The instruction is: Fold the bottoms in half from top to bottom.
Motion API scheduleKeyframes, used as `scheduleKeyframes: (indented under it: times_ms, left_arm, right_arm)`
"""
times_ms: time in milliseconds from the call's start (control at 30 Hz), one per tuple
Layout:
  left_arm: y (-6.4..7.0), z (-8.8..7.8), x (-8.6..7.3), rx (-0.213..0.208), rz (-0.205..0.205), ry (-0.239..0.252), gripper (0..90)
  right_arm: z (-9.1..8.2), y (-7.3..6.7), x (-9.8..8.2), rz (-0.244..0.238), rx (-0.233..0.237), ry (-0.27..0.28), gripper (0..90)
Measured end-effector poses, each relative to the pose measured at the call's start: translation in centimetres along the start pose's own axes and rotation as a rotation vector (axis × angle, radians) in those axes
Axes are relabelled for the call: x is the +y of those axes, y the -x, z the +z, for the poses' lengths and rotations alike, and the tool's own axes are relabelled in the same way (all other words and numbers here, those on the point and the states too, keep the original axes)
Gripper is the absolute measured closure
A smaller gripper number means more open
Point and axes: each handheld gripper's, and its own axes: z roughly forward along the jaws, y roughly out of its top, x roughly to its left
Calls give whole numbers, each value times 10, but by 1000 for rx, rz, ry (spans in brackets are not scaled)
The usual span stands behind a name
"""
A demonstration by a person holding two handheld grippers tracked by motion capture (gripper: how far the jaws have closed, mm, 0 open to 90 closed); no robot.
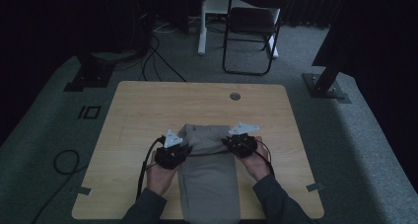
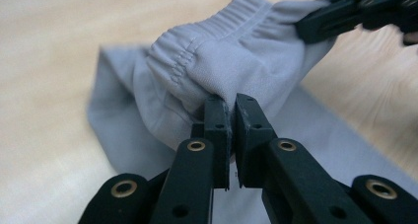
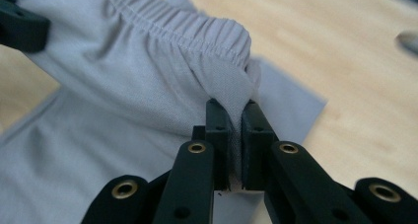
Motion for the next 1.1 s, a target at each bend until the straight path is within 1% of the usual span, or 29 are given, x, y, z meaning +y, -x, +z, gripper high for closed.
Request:
scheduleKeyframes:
  times_ms: [67, 133, 200, 267, 300, 333, 367, 400, 467, 533, 567, 600, 733, 800, 833, 900, 967, 1100]
  left_arm:
    - [1, 7, -16, -4, -19, -37, 857]
    - [2, 13, -29, -9, -39, -69, 857]
    - [5, 20, -40, -7, -34, -105, 857]
    - [7, 25, -46, -2, -26, -134, 856]
    - [7, 28, -48, 4, -20, -140, 856]
    - [7, 29, -49, 3, -22, -130, 856]
    - [5, 30, -49, 1, -23, -130, 856]
    - [4, 31, -47, 2, -26, -129, 855]
    - [1, 34, -45, 7, -33, -126, 855]
    - [1, 34, -45, 7, -33, -126, 855]
    - [-6, 39, -40, 25, -32, -118, 856]
    - [-8, 41, -39, 32, -28, -116, 855]
    - [-20, 48, -32, 53, -28, -106, 855]
    - [-28, 53, -26, 73, -23, -105, 855]
    - [-32, 54, -24, 84, -15, -107, 855]
    - [-38, 59, -19, 99, -17, -109, 855]
    - [-43, 63, -14, 113, -11, -108, 855]
    - [-57, 72, -4, 153, -8, -108, 854]
  right_arm:
    - [4, -6, -12, 6, 15, -25, 852]
    - [10, -12, -24, 7, 28, -64, 852]
    - [16, -16, -36, 8, 39, -102, 852]
    - [22, -19, -46, 19, 44, -133, 852]
    - [24, -19, -50, 26, 46, -142, 851]
    - [27, -18, -53, 34, 49, -148, 850]
    - [27, -18, -54, 44, 52, -135, 850]
    - [28, -16, -54, 47, 52, -136, 848]
    - [32, -15, -51, 37, 41, -135, 847]
    - [34, -13, -49, 36, 36, -134, 848]
    - [41, -10, -44, 38, 22, -128, 847]
    - [43, -9, -43, 37, 16, -124, 848]
    - [55, -2, -35, 49, 14, -108, 847]
    - [61, 1, -30, 50, 11, -114, 847]
    - [65, 3, -26, 42, 6, -116, 847]
    - [72, 6, -19, 31, -3, -122, 846]
    - [78, 9, -14, 31, -11, -126, 847]
    - [91, 17, -4, 60, -16, -120, 847]
